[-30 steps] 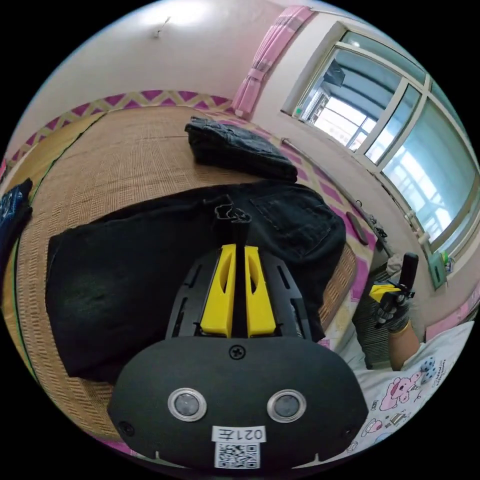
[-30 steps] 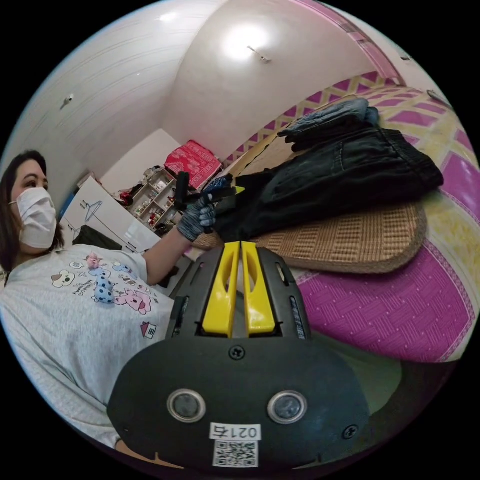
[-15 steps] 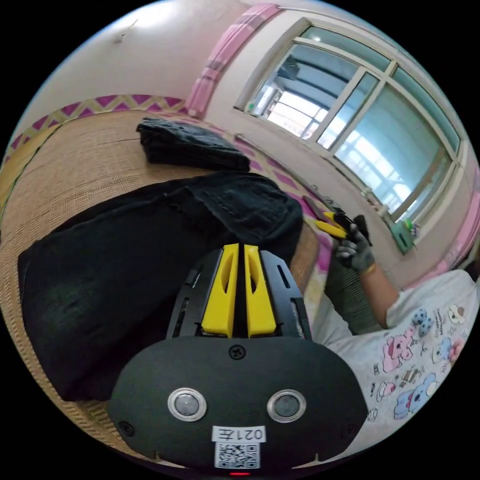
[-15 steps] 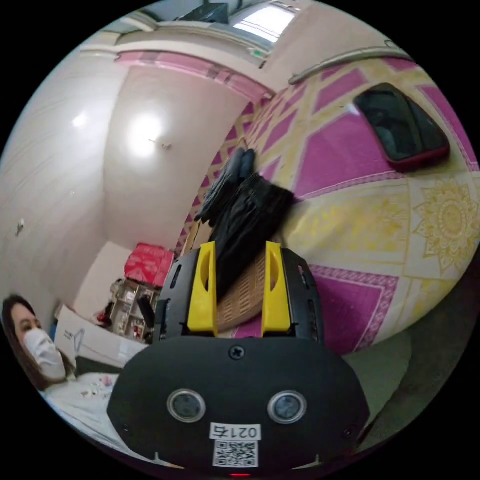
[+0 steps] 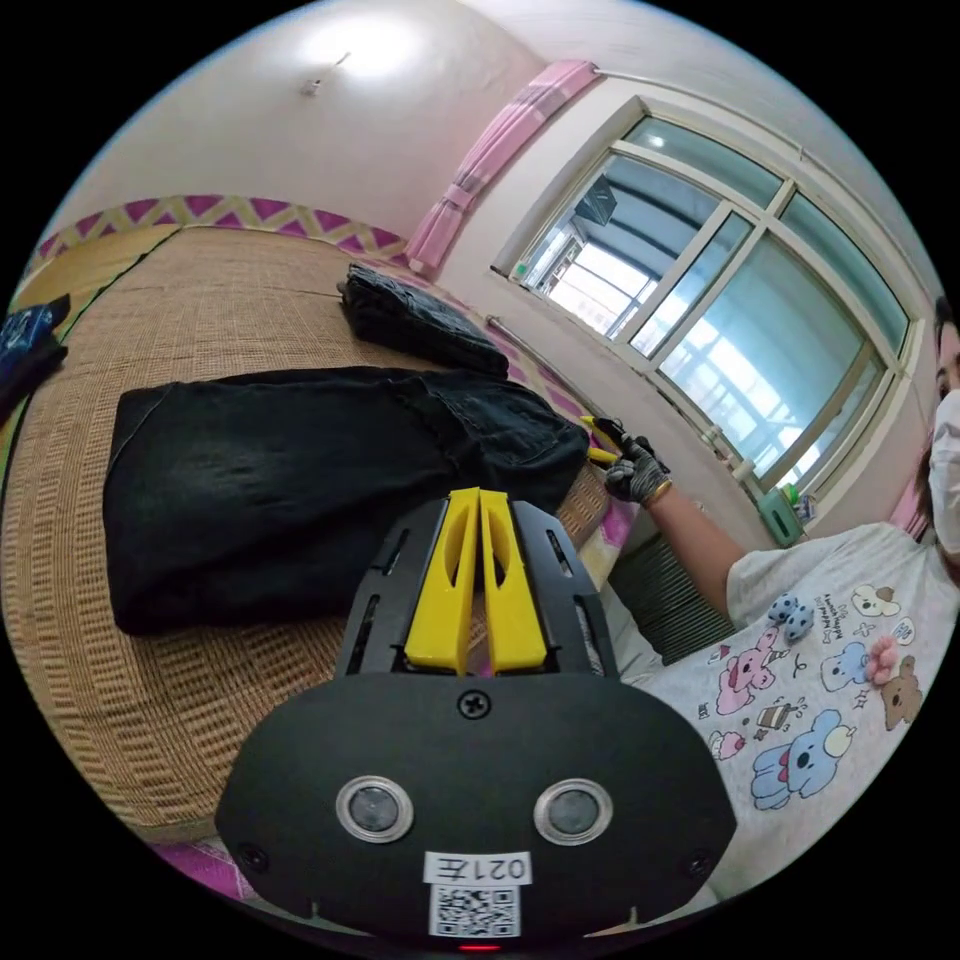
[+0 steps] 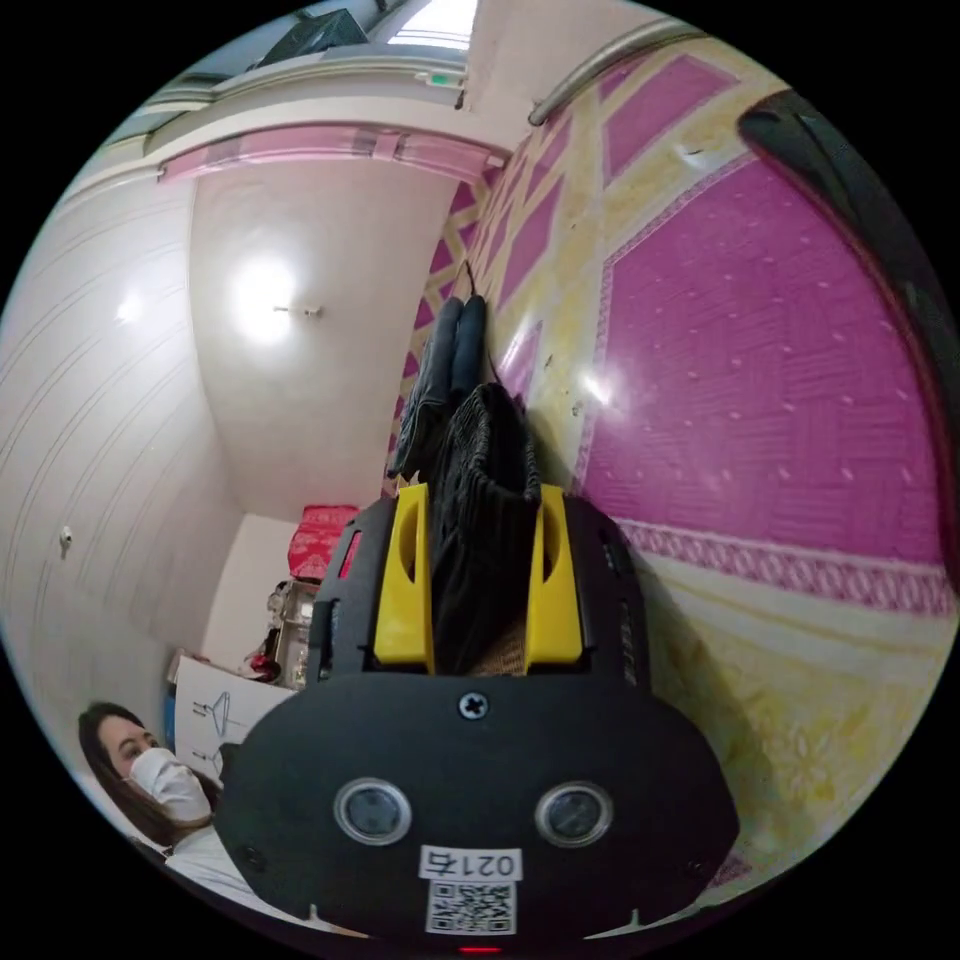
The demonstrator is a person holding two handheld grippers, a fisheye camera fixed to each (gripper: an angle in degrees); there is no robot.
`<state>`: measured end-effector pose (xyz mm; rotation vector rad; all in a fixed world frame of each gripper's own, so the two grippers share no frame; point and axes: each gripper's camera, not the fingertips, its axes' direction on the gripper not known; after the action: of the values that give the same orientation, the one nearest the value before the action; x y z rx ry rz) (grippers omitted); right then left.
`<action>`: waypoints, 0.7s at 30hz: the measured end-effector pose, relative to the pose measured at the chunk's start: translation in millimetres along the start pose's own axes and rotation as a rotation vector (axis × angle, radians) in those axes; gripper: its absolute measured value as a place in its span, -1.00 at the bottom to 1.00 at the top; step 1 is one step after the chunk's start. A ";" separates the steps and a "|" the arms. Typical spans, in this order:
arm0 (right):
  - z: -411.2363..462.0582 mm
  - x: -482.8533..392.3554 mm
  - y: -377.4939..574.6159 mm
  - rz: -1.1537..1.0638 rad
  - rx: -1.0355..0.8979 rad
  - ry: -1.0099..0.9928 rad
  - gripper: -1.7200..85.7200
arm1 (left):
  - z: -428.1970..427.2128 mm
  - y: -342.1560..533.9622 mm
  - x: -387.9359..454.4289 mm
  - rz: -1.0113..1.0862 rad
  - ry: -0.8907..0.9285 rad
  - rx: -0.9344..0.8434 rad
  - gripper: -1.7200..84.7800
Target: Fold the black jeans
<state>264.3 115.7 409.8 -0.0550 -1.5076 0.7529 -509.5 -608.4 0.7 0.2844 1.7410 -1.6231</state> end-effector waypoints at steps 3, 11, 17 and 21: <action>25.4 -5.3 -7.3 0.003 -0.043 0.000 -0.71 | -7.7 6.8 -6.3 -0.034 0.011 0.020 -0.98; 68.4 -187.9 34.7 -0.406 -0.048 0.116 -0.83 | -36.2 29.5 -17.1 -0.053 -0.012 0.031 -0.98; 225.9 -403.4 163.4 -0.951 -0.232 0.311 -0.83 | -71.5 51.1 -35.1 -0.089 0.013 0.079 -0.98; 353.7 -453.3 263.2 -1.155 -0.377 0.310 -0.83 | -99.4 70.2 -49.5 -0.129 0.018 0.110 -0.98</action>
<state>-112.3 -41.7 -73.2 0.3749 -1.1022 -0.4501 -466.7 -487.6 -28.2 0.2432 1.7167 -1.8180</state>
